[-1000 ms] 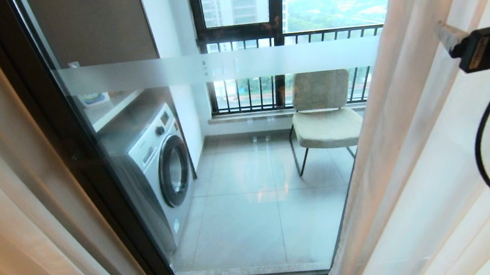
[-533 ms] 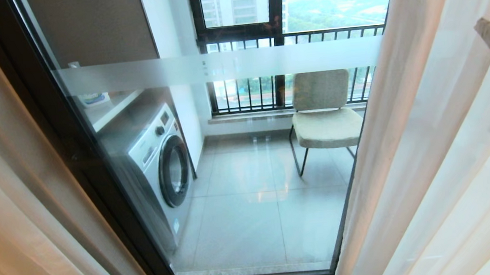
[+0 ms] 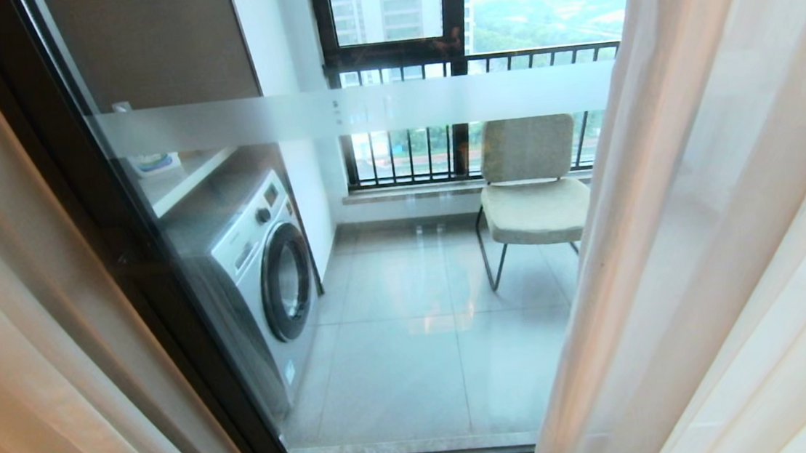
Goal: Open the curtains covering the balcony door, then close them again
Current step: Close the inner curtains on both sides
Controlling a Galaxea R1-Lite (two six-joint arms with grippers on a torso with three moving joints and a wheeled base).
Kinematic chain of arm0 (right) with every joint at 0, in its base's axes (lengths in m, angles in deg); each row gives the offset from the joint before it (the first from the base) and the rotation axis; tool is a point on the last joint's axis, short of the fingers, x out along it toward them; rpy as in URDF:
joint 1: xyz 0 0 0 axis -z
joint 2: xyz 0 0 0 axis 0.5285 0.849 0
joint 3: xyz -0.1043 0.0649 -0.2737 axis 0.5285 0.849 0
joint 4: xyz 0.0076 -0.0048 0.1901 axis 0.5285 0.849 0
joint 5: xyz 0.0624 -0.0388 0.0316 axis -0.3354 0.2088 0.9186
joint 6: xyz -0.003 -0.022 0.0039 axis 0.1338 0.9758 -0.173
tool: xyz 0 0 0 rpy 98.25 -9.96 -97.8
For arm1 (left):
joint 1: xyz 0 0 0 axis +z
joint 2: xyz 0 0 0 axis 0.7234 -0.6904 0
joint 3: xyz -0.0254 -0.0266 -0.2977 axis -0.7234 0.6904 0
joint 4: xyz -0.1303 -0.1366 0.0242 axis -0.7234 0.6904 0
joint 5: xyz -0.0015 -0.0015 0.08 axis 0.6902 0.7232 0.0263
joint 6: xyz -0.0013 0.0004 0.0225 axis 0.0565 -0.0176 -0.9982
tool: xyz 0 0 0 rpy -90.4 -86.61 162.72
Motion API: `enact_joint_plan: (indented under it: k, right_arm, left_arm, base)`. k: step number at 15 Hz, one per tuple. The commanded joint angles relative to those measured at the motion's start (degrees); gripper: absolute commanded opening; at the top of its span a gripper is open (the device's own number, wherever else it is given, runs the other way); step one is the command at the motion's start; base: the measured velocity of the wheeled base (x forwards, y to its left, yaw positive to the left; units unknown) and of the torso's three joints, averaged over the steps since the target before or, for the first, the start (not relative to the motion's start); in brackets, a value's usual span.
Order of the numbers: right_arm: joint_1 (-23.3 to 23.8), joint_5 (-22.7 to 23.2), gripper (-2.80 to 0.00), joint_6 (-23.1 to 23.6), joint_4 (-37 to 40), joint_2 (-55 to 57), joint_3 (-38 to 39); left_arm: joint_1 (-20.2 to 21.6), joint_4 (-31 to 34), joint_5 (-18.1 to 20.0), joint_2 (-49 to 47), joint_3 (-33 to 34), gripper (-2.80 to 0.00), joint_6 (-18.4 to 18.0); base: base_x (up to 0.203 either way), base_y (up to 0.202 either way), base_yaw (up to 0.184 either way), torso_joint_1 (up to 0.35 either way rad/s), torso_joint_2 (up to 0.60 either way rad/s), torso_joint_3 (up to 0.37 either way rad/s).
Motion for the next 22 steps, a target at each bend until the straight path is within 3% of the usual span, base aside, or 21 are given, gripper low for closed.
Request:
enact_joint_plan:
  k: [1, 7, 11, 15, 18, 22]
  right_arm:
    - [3.32, 0.09, -2.8, -0.95, -0.25, -1.96, 2.95]
    - [13.27, 6.57, -2.8, -4.19, 0.97, -12.91, 19.23]
    - [15.08, 10.65, -2.8, -5.83, 1.62, -23.32, 34.29]
    - [14.38, 12.09, -2.8, -11.52, 19.89, -37.36, 35.94]
    - [13.92, 12.41, -2.8, -13.0, 34.83, -49.64, 36.01]
    - [13.53, 17.08, -2.8, -13.53, 45.06, -58.9, 36.04]
  left_arm:
    - [-0.01, -0.05, -0.08, 0.02, -0.04, -2.8, 0.03]
    - [-0.01, -0.05, 0.01, 0.02, 0.05, -2.8, -0.06]
    - [-0.01, -0.05, 0.01, 0.02, -0.04, -2.8, 0.03]
    - [-0.01, -0.05, 0.01, 0.02, -0.04, -2.8, 0.03]
    - [-0.01, -0.13, -0.05, 0.02, -0.04, -2.8, 0.03]
    - [0.04, -0.07, -0.05, 0.02, -0.04, -2.8, 0.03]
  base:
    - [0.0, 0.0, 0.0, 0.0, 0.0, 0.0]
    - [0.0, 0.0, 0.0, 0.0, 0.0, 0.0]
    - [0.0, 0.0, 0.0, 0.0, 0.0, 0.0]
    - [0.0, 0.0, 0.0, 0.0, 0.0, 0.0]
    - [0.0, 0.0, 0.0, 0.0, 0.0, 0.0]
    - [0.0, 0.0, 0.0, 0.0, 0.0, 0.0]
